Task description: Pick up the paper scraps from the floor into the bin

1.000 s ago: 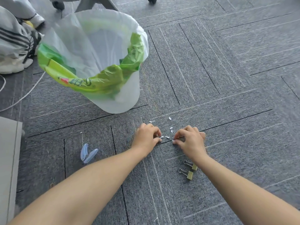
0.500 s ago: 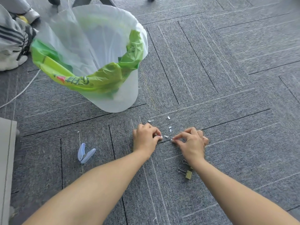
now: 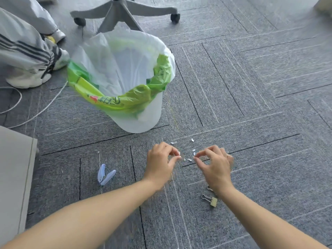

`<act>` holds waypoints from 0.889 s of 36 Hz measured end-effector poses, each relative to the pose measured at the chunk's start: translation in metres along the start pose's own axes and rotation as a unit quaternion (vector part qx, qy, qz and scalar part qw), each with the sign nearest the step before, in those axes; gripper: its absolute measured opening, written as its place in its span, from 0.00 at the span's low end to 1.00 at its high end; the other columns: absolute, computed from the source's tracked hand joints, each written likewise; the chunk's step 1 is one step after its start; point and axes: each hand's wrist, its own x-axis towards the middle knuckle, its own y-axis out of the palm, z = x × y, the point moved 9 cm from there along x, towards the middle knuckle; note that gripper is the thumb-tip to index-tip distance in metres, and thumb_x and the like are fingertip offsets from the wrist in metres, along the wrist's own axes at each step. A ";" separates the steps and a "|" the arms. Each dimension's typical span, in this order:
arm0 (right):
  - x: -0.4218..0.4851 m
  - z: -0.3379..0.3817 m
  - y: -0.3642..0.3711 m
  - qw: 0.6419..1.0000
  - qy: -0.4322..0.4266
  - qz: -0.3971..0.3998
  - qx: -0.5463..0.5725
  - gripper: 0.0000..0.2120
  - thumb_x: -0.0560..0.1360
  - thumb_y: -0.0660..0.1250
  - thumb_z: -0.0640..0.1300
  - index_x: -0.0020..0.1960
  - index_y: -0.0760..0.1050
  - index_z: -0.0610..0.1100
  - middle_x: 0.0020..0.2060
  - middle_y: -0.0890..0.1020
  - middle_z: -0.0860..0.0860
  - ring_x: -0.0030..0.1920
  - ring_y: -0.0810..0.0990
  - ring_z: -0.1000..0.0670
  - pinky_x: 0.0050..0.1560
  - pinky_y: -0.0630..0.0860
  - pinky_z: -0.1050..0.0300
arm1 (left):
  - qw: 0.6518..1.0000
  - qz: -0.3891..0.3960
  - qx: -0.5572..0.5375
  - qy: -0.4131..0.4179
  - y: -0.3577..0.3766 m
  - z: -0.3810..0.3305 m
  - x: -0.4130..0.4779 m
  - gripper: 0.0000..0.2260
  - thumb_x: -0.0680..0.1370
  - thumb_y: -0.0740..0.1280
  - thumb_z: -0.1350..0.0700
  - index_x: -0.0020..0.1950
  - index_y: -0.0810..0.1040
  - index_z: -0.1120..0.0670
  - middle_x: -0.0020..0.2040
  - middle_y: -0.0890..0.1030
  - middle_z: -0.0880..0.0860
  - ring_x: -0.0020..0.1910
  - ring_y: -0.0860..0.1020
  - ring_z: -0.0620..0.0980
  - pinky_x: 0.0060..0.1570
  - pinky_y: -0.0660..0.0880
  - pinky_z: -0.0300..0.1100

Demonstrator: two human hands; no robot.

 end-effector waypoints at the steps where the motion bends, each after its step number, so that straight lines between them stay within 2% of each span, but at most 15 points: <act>1: 0.001 0.014 -0.009 1.000 -0.020 -0.011 0.019 0.05 0.69 0.71 0.57 0.43 0.78 0.60 0.42 0.73 0.63 0.47 0.69 0.57 0.50 0.59 0.53 | 1.000 -0.008 -0.005 0.013 -0.014 -0.004 -0.003 0.02 0.75 0.68 0.47 0.45 0.75 0.42 0.45 0.75 0.39 0.49 0.71 0.41 0.58 0.68 0.45; 7: 0.023 0.119 -0.076 0.982 -0.131 -0.068 0.121 0.05 0.68 0.70 0.57 0.42 0.78 0.59 0.43 0.75 0.59 0.49 0.70 0.56 0.51 0.57 0.56 | 0.990 -0.098 -0.088 0.053 -0.118 -0.034 -0.008 0.03 0.74 0.73 0.51 0.43 0.79 0.46 0.43 0.75 0.40 0.45 0.73 0.42 0.50 0.72 0.45; 11: 0.045 0.190 -0.114 0.963 -0.182 -0.104 0.169 0.04 0.68 0.71 0.57 0.41 0.78 0.60 0.44 0.76 0.59 0.49 0.70 0.58 0.51 0.57 0.57 | 0.974 -0.165 -0.134 0.081 -0.188 -0.065 -0.012 0.04 0.73 0.74 0.52 0.43 0.79 0.46 0.43 0.76 0.40 0.44 0.73 0.43 0.44 0.69 0.35; 14: 0.068 0.236 -0.129 0.955 -0.204 -0.115 0.180 0.04 0.68 0.75 0.53 0.41 0.81 0.56 0.43 0.77 0.59 0.48 0.72 0.56 0.52 0.58 0.55 | 0.963 -0.215 -0.123 0.106 -0.235 -0.081 -0.008 0.04 0.73 0.74 0.55 0.43 0.80 0.49 0.43 0.76 0.41 0.45 0.74 0.43 0.45 0.68 0.32; 17: 0.096 0.272 -0.124 0.962 -0.203 -0.093 0.155 0.04 0.67 0.75 0.54 0.39 0.81 0.57 0.42 0.79 0.59 0.50 0.73 0.55 0.55 0.61 0.52 | 0.957 -0.260 -0.101 0.073 -0.271 -0.074 0.015 0.04 0.72 0.75 0.54 0.42 0.80 0.49 0.41 0.76 0.42 0.43 0.74 0.43 0.45 0.68 0.31; 21: 0.126 0.297 -0.101 0.983 -0.177 -0.026 0.031 0.03 0.71 0.72 0.56 0.42 0.83 0.59 0.44 0.79 0.59 0.56 0.69 0.51 0.47 0.51 0.55 | 0.971 -0.224 -0.073 -0.027 -0.289 -0.047 0.053 0.02 0.73 0.74 0.50 0.42 0.83 0.47 0.37 0.78 0.38 0.40 0.77 0.43 0.37 0.69 0.32; 22: 0.131 0.298 -0.094 0.986 -0.169 -0.005 -0.001 0.03 0.72 0.71 0.55 0.44 0.83 0.59 0.46 0.80 0.58 0.59 0.68 0.49 0.48 0.52 0.55 | 0.976 -0.204 -0.050 -0.051 -0.289 -0.040 0.060 0.03 0.74 0.72 0.49 0.44 0.84 0.47 0.37 0.78 0.38 0.43 0.79 0.44 0.40 0.71 0.33; 24: 0.138 0.297 -0.084 0.985 -0.162 0.020 -0.058 0.05 0.75 0.68 0.52 0.46 0.83 0.60 0.48 0.80 0.56 0.60 0.67 0.47 0.55 0.59 0.50 | 0.986 -0.143 0.016 -0.086 -0.286 -0.032 0.069 0.05 0.76 0.69 0.46 0.48 0.84 0.44 0.41 0.79 0.39 0.48 0.81 0.49 0.55 0.74 0.44; 26: 0.141 0.294 -0.083 0.984 -0.154 0.020 -0.086 0.07 0.75 0.67 0.50 0.46 0.83 0.61 0.46 0.78 0.57 0.59 0.67 0.47 0.59 0.61 0.46 | 0.986 -0.082 0.090 -0.112 -0.280 -0.031 0.072 0.07 0.78 0.66 0.44 0.51 0.83 0.42 0.49 0.82 0.41 0.54 0.80 0.51 0.66 0.66 0.53; 29: 0.138 0.291 -0.092 0.984 -0.156 -0.002 -0.088 0.06 0.75 0.67 0.54 0.46 0.82 0.61 0.47 0.78 0.58 0.58 0.67 0.48 0.53 0.56 0.48 | 0.984 -0.076 0.133 -0.094 -0.277 -0.037 0.074 0.10 0.79 0.64 0.44 0.57 0.81 0.41 0.61 0.80 0.42 0.65 0.73 0.49 0.69 0.58 0.52; 32: 0.133 0.285 -0.102 0.984 -0.169 -0.011 -0.062 0.05 0.74 0.68 0.56 0.47 0.82 0.60 0.50 0.79 0.57 0.58 0.67 0.49 0.48 0.52 0.50 | 0.985 -0.129 0.107 -0.033 -0.275 -0.050 0.068 0.12 0.79 0.65 0.47 0.62 0.79 0.41 0.64 0.78 0.41 0.68 0.70 0.49 0.64 0.57 0.48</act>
